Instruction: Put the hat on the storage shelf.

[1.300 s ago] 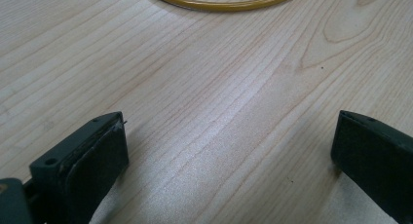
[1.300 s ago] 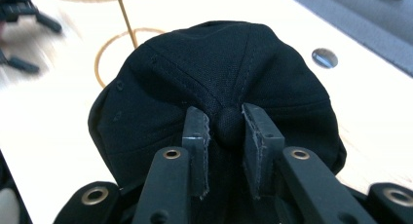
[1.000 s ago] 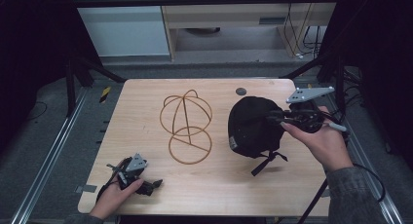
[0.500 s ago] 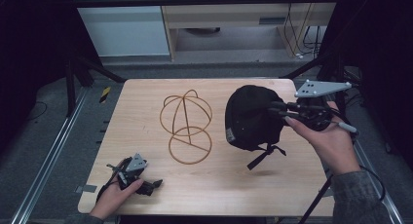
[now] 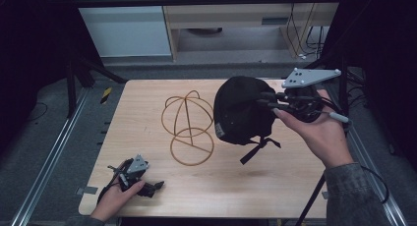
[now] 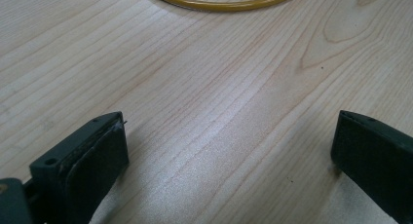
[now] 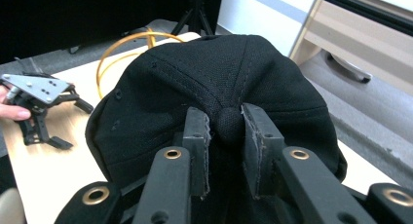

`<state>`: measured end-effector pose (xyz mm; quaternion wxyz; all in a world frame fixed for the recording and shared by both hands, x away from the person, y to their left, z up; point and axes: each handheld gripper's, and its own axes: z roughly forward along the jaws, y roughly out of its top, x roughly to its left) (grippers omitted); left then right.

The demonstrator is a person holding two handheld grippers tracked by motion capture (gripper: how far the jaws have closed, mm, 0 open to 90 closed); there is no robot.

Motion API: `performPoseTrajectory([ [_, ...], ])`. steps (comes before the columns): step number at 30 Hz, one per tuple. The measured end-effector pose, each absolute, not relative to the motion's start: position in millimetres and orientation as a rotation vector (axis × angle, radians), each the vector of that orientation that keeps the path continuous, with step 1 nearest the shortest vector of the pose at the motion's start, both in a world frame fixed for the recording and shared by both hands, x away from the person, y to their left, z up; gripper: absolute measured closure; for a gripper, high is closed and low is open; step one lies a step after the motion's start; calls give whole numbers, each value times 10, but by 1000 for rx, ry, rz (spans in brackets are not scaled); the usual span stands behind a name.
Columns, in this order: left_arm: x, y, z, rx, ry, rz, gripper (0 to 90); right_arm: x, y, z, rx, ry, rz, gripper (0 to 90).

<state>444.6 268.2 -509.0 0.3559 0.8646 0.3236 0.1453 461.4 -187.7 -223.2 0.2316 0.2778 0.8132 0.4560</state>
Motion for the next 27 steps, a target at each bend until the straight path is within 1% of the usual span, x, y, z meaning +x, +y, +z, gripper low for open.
performPoseTrajectory([
  [16,4446,2682,-5089,2234,836,375,0,4682,-1527,-2033,685,2242,1243,737],
  [27,4446,2683,-5087,2237,835,375,0,4863,-1240,-1916,656,2272,1214,737],
])
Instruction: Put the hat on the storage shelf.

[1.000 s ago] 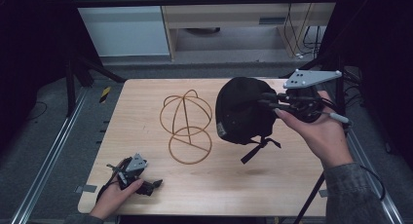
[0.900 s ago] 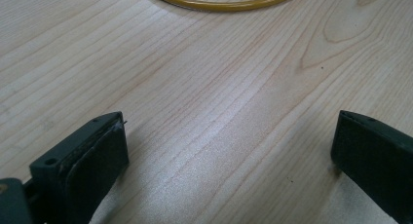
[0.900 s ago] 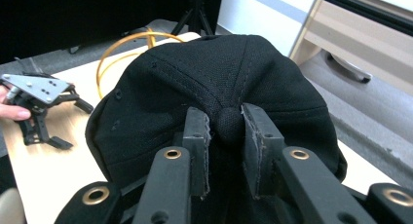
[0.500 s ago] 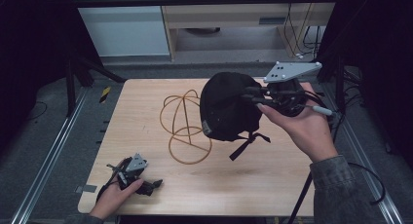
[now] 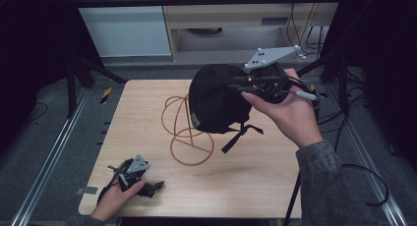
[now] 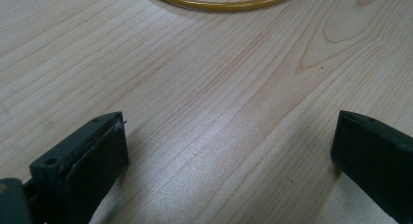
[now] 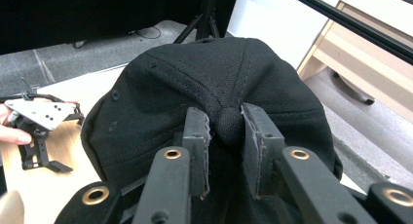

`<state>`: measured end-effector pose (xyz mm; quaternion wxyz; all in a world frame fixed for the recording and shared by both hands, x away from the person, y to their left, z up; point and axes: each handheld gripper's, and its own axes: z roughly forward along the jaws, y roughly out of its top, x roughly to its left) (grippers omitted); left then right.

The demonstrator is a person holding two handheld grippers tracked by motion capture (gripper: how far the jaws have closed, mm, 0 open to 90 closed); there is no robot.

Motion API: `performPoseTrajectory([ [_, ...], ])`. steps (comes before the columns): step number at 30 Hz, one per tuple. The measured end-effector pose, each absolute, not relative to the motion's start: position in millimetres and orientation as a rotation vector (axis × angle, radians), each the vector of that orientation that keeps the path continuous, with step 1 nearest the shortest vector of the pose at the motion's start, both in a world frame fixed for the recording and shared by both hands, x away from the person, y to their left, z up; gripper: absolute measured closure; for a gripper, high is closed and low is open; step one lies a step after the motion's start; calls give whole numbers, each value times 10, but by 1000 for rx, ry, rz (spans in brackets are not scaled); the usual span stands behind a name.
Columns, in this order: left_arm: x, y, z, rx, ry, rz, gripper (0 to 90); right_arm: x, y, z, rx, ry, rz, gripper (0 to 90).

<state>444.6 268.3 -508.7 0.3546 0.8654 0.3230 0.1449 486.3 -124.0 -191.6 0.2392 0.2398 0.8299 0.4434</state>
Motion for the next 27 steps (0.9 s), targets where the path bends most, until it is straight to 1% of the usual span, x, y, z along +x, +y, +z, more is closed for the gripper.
performPoseTrajectory([
  [13,4446,2682,-5088,2236,835,375,0,4998,-926,-1841,617,2313,1195,737],
  [27,4446,2682,-5088,2236,835,375,0,5139,-565,-1956,579,2383,1170,736],
])
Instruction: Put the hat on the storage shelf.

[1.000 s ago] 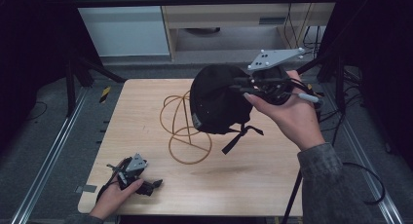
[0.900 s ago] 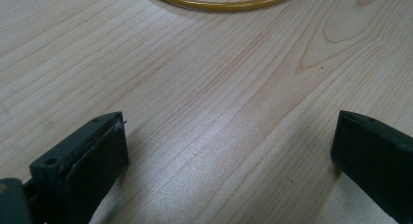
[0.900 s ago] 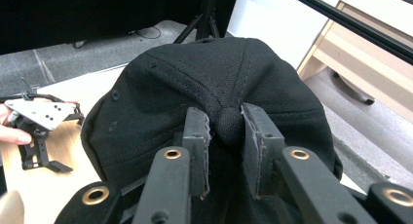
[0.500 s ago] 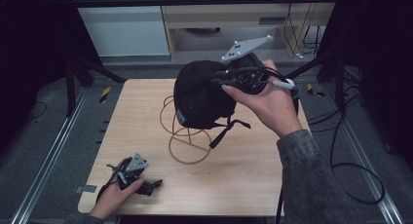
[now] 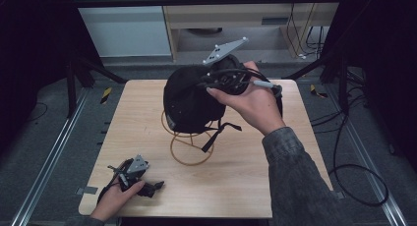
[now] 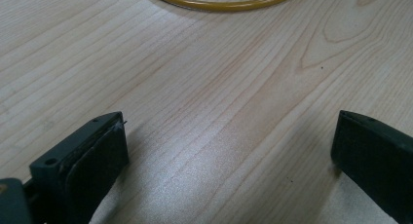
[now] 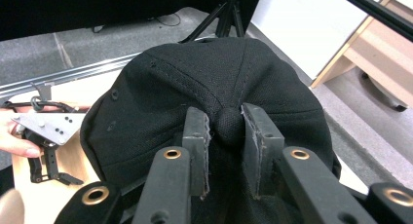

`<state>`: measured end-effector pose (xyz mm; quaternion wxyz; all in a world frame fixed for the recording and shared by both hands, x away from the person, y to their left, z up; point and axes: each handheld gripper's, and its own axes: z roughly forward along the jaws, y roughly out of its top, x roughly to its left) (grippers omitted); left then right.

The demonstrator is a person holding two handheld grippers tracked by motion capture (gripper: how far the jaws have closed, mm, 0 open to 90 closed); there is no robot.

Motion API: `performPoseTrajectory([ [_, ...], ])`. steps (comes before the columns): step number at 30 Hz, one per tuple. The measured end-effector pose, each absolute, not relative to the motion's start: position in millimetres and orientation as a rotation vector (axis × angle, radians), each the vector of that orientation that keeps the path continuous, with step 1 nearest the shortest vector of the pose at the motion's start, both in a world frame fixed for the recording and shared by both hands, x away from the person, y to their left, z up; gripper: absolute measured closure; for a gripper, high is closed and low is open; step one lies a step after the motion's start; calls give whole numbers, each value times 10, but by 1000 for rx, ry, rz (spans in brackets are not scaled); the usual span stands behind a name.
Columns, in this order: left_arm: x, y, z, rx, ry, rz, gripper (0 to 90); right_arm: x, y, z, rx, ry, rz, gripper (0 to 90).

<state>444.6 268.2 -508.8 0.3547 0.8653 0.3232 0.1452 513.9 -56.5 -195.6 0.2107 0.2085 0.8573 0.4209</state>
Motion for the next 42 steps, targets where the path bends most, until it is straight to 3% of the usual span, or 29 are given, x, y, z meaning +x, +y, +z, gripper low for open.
performPoseTrajectory([
  [42,4445,2682,-5088,2236,835,372,0,5459,44,-2397,575,2529,1019,728],
])
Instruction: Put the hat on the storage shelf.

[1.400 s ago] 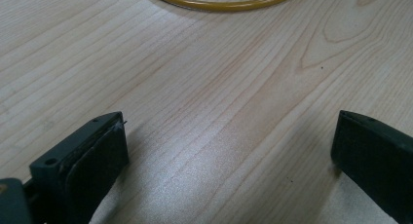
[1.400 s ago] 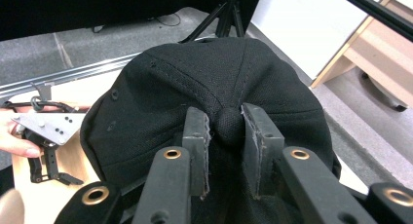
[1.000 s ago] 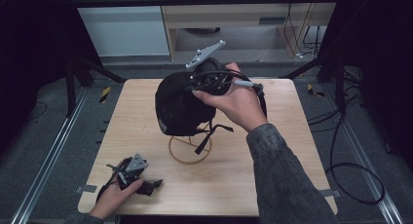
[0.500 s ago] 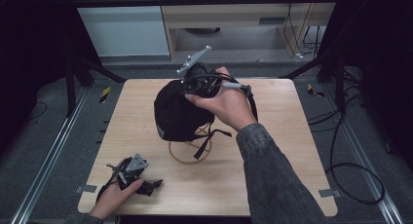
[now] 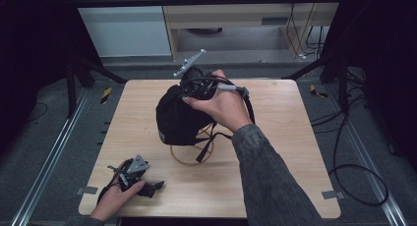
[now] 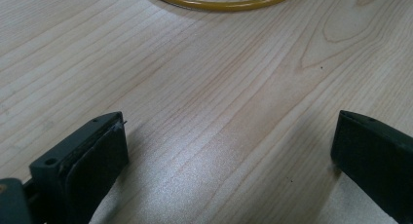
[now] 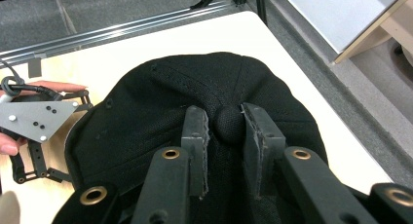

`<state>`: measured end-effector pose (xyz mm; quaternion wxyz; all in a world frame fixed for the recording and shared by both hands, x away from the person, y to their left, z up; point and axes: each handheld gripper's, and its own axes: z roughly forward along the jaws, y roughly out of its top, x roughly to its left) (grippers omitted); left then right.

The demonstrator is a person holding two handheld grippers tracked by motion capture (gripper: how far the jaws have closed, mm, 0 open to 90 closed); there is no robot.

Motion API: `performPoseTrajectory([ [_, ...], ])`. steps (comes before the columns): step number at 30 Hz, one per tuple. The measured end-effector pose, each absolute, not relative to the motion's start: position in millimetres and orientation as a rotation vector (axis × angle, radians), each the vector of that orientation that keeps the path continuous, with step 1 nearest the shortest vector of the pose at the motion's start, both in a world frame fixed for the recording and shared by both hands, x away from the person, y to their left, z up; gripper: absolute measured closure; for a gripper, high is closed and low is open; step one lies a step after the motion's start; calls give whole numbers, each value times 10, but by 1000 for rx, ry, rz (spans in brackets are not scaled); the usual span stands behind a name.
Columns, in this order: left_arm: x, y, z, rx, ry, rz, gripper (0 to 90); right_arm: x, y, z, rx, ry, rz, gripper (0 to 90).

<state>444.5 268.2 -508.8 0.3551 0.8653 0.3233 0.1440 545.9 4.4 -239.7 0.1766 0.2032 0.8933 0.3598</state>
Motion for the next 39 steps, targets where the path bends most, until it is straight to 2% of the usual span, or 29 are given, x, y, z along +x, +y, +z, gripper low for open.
performPoseTrajectory([
  [23,4446,2682,-5087,2237,834,374,0,5426,13,-2402,596,2501,1096,660],
  [39,4446,2682,-5088,2237,833,373,0,5284,-185,-2319,597,2464,1143,666],
])
